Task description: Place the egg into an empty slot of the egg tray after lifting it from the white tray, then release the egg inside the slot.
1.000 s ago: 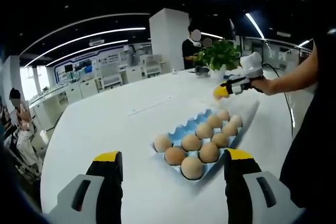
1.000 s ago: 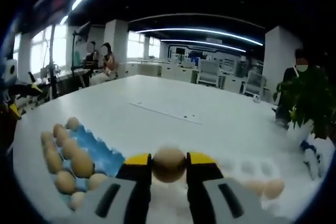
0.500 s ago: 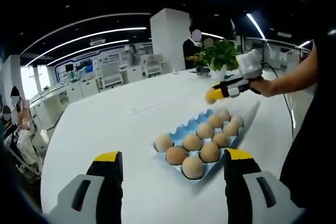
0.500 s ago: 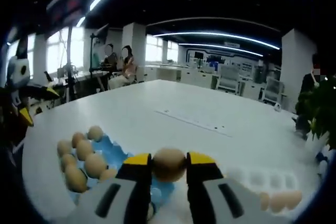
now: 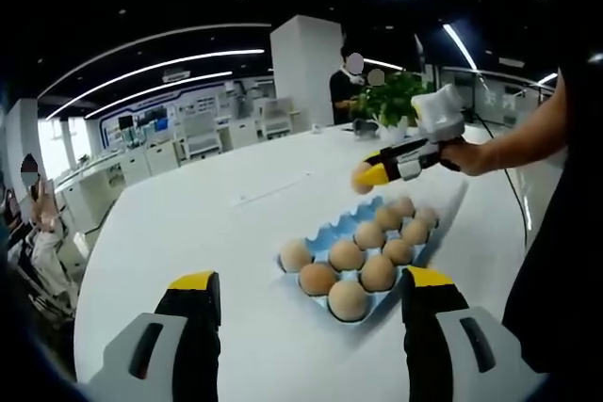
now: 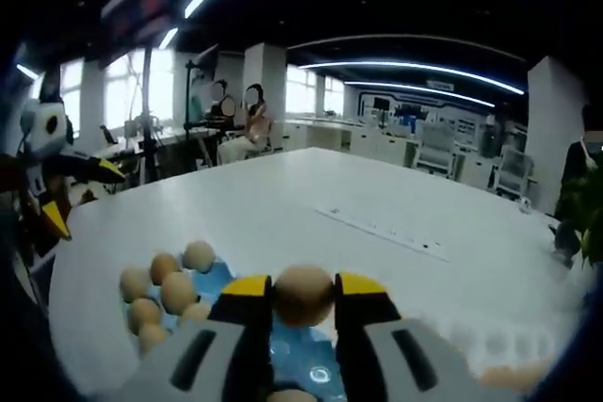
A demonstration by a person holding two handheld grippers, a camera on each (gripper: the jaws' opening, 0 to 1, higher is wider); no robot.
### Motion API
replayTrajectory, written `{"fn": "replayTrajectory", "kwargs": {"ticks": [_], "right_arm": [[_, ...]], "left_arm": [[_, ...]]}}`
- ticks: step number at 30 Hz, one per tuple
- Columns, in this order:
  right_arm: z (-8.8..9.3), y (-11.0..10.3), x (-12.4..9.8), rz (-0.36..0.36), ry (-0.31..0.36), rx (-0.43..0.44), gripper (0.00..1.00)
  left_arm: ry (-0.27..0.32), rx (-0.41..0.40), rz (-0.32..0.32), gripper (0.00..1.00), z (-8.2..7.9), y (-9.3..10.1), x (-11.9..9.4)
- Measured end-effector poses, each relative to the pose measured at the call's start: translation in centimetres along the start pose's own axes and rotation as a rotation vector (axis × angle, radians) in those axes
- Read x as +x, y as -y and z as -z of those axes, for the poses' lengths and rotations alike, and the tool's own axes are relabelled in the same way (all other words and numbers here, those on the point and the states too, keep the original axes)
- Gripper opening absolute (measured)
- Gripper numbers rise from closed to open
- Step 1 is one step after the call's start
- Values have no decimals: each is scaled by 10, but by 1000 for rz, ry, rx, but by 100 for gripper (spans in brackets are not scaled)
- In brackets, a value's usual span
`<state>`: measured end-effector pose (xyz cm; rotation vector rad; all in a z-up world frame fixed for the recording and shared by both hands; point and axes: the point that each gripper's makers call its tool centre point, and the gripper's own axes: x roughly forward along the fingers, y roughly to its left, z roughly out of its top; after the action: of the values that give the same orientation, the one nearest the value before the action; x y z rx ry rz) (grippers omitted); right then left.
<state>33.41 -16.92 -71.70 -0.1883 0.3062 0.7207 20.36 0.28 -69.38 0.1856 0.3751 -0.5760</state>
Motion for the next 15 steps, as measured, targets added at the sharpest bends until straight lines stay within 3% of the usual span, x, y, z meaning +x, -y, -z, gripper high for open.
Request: {"fn": "replayTrajectory", "kwargs": {"ticks": [15], "right_arm": [[2, -47, 32, -115, -19, -5, 25]], "left_arm": [[-9, -6, 1, 80, 4, -2, 0]]}}
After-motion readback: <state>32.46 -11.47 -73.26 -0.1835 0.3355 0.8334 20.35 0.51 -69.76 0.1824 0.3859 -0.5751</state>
